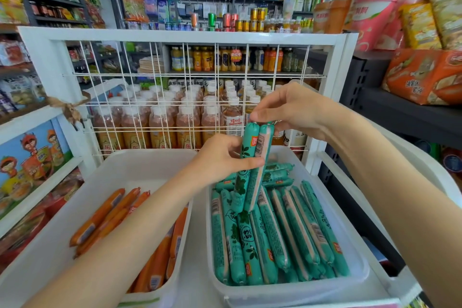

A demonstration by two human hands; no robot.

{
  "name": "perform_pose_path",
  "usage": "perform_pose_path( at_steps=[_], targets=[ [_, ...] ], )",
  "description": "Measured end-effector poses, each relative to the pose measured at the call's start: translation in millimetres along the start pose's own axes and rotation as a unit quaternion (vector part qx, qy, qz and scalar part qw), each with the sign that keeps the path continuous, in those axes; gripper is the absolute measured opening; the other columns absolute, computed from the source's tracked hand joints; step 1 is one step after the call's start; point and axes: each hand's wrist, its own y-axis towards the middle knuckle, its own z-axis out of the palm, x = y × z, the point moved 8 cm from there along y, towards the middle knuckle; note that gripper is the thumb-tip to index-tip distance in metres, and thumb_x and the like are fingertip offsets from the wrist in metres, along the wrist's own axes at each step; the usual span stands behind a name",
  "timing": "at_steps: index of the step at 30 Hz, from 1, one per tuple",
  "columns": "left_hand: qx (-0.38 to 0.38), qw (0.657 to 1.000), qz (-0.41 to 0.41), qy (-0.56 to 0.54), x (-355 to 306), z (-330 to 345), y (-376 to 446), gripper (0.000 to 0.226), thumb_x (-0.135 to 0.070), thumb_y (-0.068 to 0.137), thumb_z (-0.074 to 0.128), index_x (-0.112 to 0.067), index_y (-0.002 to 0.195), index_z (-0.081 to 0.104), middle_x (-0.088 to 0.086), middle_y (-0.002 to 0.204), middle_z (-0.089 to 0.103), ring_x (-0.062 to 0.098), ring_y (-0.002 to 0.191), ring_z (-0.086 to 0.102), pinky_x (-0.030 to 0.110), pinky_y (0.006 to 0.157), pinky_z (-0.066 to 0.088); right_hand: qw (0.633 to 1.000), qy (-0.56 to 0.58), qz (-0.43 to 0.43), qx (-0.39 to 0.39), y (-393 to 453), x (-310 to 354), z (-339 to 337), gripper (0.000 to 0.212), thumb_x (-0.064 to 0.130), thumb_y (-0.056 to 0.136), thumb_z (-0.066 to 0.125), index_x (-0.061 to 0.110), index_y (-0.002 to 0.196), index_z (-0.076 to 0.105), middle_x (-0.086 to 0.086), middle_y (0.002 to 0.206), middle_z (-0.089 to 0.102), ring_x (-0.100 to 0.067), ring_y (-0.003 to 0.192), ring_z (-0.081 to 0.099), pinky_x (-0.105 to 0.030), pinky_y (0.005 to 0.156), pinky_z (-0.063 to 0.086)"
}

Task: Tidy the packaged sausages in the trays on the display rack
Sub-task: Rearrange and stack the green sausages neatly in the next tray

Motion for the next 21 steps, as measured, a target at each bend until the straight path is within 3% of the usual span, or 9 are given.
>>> perform_pose_path(
  at_steps=[6,11,14,18,21],
  targets=[
    [0.001,1.0,0.003,0.001,-0.3,0.9,0.3,0.024,-0.023,0.075,0.073,-0.017,0.097,0.07,-0.004,0.096,0.071,0.009,0.086,0.067,0.023,0.08,0.054,1.0,0.019,-0.018,-0.008,0.0,-3.3,-1.4,0.01,0.008,0.082,0.066,0.013,0.073,0.069,-0.001,0.072,0.068,-0.011,0.067,0.058,-0.019,0.053,0.049],
    [0.008,1.0,0.001,-0.006,-0.2,0.5,-0.3,0.022,-0.024,0.076,0.072,-0.019,0.097,0.069,-0.004,0.095,0.071,0.008,0.086,0.067,0.022,0.08,0.053,0.994,0.085,-0.048,-0.042,-1.9,-16.5,-6.0,0.008,0.01,0.087,0.059,0.012,0.088,0.067,-0.006,0.081,0.068,-0.012,0.07,0.061,-0.02,0.057,0.051],
    [-0.027,0.997,-0.036,-0.067,6.1,-11.9,1.2,0.015,-0.023,0.076,0.071,-0.02,0.09,0.068,-0.004,0.09,0.071,0.009,0.084,0.067,0.024,0.078,0.053,0.99,0.12,-0.056,-0.057,-10.7,-29.6,-11.8,0.017,0.014,0.09,0.055,0.009,0.104,0.063,-0.005,0.093,0.067,-0.014,0.081,0.065,-0.022,0.07,0.056],
    [-0.121,0.948,-0.125,-0.266,24.0,-36.2,2.1,0.009,-0.018,0.08,0.067,-0.012,0.086,0.064,-0.001,0.083,0.069,0.006,0.068,0.067,0.015,0.058,0.054,0.994,-0.036,-0.071,0.071,-29.0,-38.3,17.7,0.053,0.033,0.075,0.063,0.03,0.125,0.047,0.003,0.118,0.057,-0.008,0.098,0.063,-0.022,0.085,0.052],
    [-0.166,0.918,-0.152,-0.325,33.6,-46.8,3.7,0.007,-0.017,0.081,0.066,-0.011,0.083,0.062,0.002,0.082,0.068,0.01,0.073,0.065,0.016,0.057,0.054,0.989,-0.039,-0.076,0.123,-36.8,-41.2,47.4,0.065,0.028,0.074,0.07,0.042,0.128,0.035,0.001,0.123,0.05,-0.009,0.097,0.064,-0.027,0.086,0.053]
  ],
)
